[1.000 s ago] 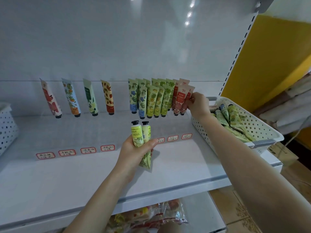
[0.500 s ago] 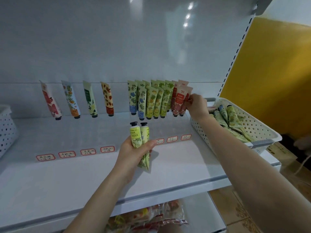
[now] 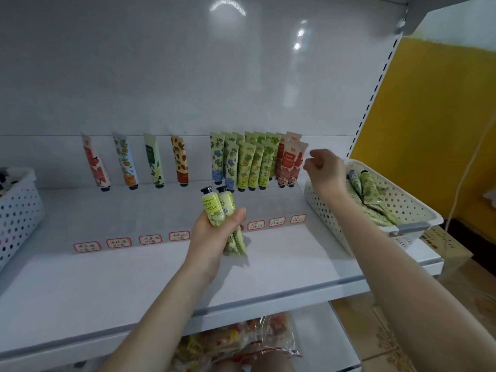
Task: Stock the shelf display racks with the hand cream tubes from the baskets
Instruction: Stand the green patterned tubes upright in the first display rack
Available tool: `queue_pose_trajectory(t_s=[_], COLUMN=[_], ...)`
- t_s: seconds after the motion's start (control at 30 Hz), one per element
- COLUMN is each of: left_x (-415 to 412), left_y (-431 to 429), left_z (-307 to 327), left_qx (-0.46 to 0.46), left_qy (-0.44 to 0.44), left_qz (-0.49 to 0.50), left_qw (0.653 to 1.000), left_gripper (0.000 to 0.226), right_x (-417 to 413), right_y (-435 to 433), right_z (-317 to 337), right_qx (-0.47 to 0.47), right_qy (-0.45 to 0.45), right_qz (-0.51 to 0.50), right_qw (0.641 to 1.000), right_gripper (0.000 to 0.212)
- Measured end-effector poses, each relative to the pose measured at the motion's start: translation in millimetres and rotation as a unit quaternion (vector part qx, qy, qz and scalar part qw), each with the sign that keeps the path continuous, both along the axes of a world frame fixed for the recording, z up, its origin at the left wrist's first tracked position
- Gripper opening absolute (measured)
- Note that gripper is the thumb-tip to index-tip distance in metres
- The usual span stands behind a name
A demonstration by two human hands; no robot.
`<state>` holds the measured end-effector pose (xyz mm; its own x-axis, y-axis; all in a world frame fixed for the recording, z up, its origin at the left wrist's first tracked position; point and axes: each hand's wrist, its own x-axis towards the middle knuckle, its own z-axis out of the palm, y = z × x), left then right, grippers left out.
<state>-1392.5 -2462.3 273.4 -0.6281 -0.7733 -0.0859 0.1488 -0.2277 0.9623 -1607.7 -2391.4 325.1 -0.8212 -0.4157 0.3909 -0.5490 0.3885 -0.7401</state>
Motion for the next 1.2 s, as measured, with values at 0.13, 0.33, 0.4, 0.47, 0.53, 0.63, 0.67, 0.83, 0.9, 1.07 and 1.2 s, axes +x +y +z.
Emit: queue_pose_trajectory(t_s=[0.13,0.33,0.4,0.47,0.53,0.63,0.67,0.83,0.9,1.07,1.2], left_x=[3.0,13.9,16.9,19.0,21.1,26.3,28.9,44.9,51.0,62.9,73.1], left_y=[1.9,8.8,10.7,12.4,15.7,21.5,23.2,33.0,39.4,58.5,66.6], left_z=[8.7,15.7,15.7,14.4,12.3,8.2,7.4,10.7,15.9,33.1,39.1], left_qx=[0.023,0.011,0.013,0.013,0.012,0.016,0.020,0.014,0.004,-0.027,-0.034], left_qy=[0.028,0.045,0.050,0.050,0.049,0.040,0.039,0.041,0.044,0.044,0.049], left_qz=[0.044,0.073,0.071,0.070,0.069,0.069,0.068,0.083,0.081,0.047,0.034], left_qw=[0.998,0.996,0.996,0.996,0.996,0.997,0.997,0.996,0.996,0.998,0.998], left_gripper=[0.023,0.037,0.036,0.031,0.030,0.031,0.028,0.021,0.026,0.017,0.010], right_x=[54.3,112.1,121.2,127.7,132.3,138.3,139.2,143.0,143.9,145.3,143.9], right_y=[17.3,31.7,33.0,34.4,37.2,45.0,48.4,74.9,86.5,108.4,115.4], right_z=[-0.3,-6.4,-11.7,-16.7,-21.6,-26.7,-28.0,-25.8,-21.4,-8.0,-5.0], right_qx=[-0.053,0.057,0.069,0.072,0.065,0.066,0.074,0.079,0.068,0.039,-0.009], right_qy=[-0.070,-0.162,-0.178,-0.193,-0.192,-0.173,-0.162,-0.189,-0.214,-0.250,-0.266], right_qz=[0.150,0.322,0.343,0.352,0.349,0.330,0.323,0.300,0.304,0.317,0.313], right_qw=[0.985,0.931,0.920,0.913,0.915,0.926,0.929,0.932,0.926,0.914,0.912], right_gripper=[0.011,0.009,0.007,0.009,0.009,0.009,0.011,0.014,0.013,0.018,0.013])
